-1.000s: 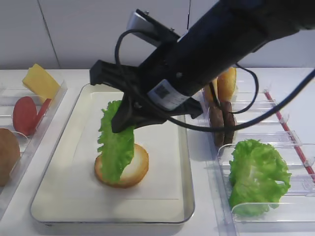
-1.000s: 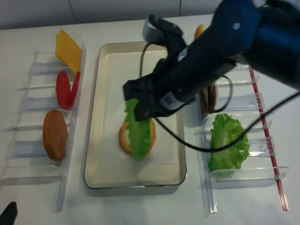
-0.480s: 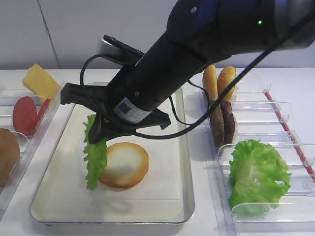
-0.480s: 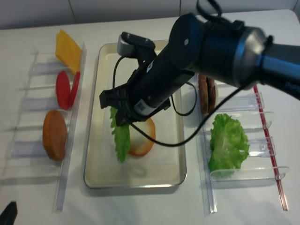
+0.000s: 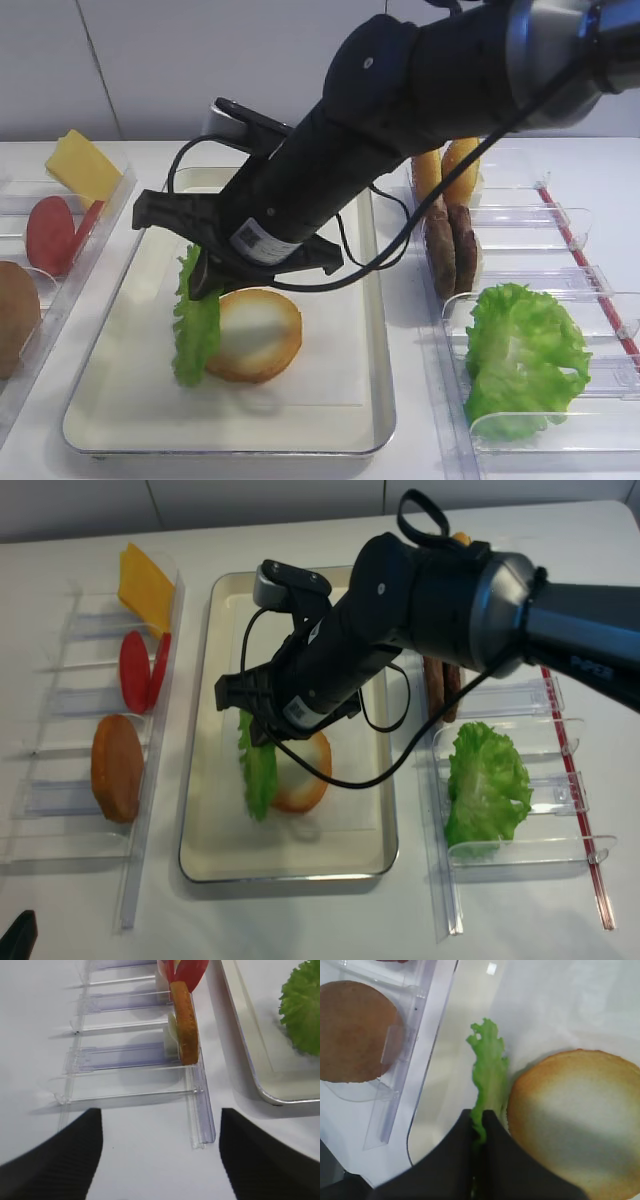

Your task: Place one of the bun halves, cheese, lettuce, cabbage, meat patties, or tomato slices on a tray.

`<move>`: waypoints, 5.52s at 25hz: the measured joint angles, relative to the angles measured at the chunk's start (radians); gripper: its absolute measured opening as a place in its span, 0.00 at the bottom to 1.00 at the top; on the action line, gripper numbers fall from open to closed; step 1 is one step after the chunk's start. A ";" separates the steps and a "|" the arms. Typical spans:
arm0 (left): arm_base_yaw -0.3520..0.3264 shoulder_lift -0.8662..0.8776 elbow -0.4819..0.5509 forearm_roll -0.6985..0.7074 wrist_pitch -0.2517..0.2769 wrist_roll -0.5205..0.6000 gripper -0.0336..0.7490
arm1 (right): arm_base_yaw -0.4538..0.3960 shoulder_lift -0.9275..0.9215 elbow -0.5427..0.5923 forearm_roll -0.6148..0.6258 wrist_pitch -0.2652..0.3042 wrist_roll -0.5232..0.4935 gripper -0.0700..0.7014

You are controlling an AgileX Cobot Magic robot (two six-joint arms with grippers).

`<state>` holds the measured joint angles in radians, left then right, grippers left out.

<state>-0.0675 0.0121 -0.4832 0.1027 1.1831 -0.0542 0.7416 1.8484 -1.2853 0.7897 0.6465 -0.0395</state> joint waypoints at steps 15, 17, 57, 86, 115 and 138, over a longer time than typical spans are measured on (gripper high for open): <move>0.000 0.000 0.000 0.000 0.000 0.000 0.64 | 0.002 0.009 -0.001 -0.283 0.017 0.176 0.16; 0.000 0.000 0.000 0.000 0.000 0.000 0.64 | 0.002 0.009 -0.001 -0.308 0.027 0.190 0.16; 0.000 0.000 0.000 0.000 0.000 0.000 0.63 | 0.002 0.000 -0.001 -0.473 0.073 0.110 0.91; 0.000 0.000 0.000 0.000 0.000 0.000 0.63 | -0.067 -0.339 -0.001 -0.842 0.477 0.039 0.88; 0.000 0.000 0.000 0.000 0.000 0.000 0.63 | -0.067 -1.057 0.367 -0.844 0.427 0.057 0.88; 0.000 0.000 0.000 0.000 0.000 0.000 0.63 | -0.067 -1.713 0.780 -0.842 0.409 0.114 0.88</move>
<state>-0.0675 0.0121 -0.4832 0.1027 1.1831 -0.0542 0.6742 0.1355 -0.5054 -0.0524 1.0553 0.0742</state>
